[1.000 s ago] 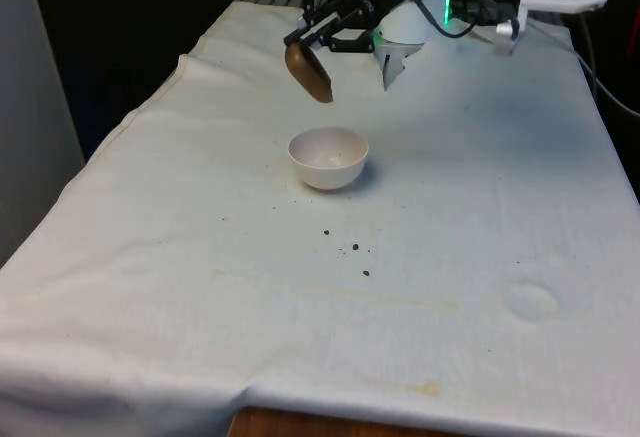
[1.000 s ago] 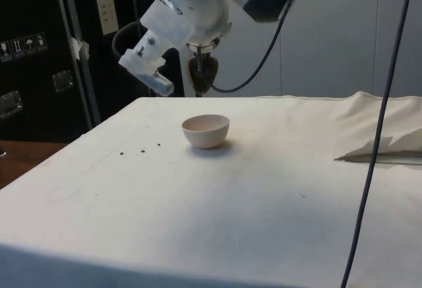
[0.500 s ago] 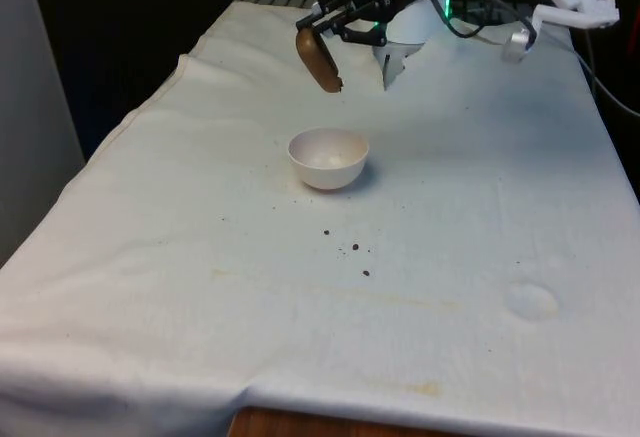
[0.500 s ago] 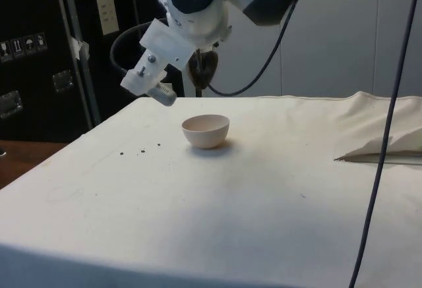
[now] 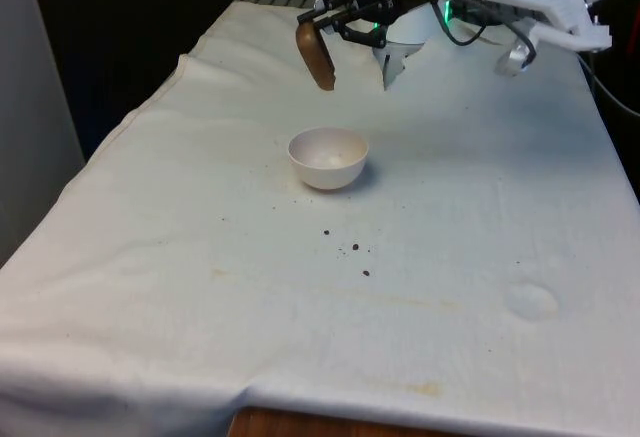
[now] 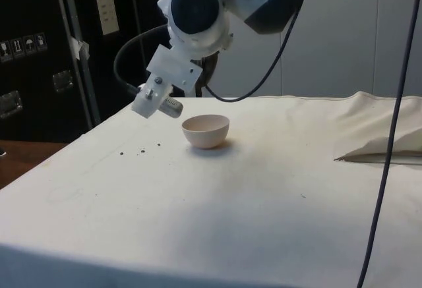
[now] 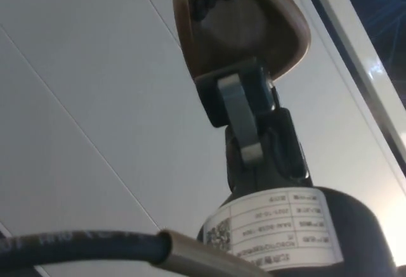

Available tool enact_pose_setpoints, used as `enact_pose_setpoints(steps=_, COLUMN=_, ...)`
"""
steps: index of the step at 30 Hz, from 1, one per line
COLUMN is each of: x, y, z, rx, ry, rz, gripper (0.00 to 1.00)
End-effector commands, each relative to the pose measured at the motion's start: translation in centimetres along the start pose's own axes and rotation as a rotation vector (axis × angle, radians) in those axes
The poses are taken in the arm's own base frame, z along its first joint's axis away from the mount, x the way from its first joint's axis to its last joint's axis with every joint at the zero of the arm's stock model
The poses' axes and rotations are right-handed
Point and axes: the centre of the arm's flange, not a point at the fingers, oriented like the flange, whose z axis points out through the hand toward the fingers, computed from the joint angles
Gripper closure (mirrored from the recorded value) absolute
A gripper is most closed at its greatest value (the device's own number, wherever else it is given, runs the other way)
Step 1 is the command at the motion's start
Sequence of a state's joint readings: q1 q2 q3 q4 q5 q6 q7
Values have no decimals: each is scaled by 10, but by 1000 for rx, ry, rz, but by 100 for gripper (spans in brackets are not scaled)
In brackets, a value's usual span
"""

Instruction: Pour the coffee beans from the cup into the bowl.

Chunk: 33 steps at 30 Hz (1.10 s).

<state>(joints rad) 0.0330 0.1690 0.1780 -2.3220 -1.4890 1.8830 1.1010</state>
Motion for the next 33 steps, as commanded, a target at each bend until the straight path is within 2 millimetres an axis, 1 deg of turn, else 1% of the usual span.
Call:
enact_pose_setpoints(steps=1, x=0, y=-2, z=0, rx=-18, ry=8, rz=1, gripper=100)
enact_pose_setpoints(steps=17, x=-3, y=-12, z=0, rx=-112, ry=23, rz=1, gripper=100)
enact_pose_setpoints(steps=33, x=-2, y=-16, z=-10, rx=-227, ry=45, rz=-4, gripper=100)
